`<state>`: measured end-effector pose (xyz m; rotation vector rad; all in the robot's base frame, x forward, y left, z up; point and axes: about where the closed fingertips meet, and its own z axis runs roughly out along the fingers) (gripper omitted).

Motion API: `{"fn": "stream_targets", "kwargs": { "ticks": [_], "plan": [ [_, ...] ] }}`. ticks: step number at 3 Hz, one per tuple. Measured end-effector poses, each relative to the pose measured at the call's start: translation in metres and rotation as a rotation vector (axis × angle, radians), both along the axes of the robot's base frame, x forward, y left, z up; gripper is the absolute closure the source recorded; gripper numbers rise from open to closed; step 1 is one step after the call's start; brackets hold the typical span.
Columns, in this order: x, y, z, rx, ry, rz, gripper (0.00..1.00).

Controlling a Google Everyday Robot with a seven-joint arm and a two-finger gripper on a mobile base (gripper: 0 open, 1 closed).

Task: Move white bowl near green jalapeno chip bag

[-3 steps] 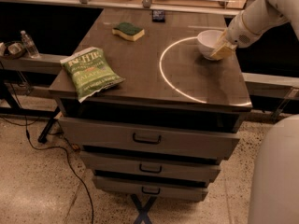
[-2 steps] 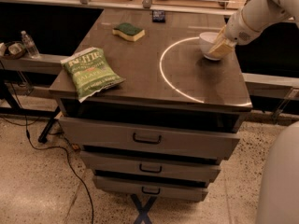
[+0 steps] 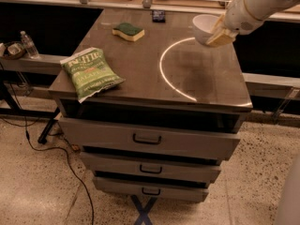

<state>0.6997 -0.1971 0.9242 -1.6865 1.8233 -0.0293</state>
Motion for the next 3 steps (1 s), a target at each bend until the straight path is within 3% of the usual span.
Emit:
{"fn": "stream_targets", "kwargs": {
  "ticks": [2,3],
  "plan": [
    [0.011,0.055,0.010,-0.009,-0.060,0.123,1.00],
    [0.005,0.106,0.017,-0.012,-0.099,0.249,1.00]
  ]
}}
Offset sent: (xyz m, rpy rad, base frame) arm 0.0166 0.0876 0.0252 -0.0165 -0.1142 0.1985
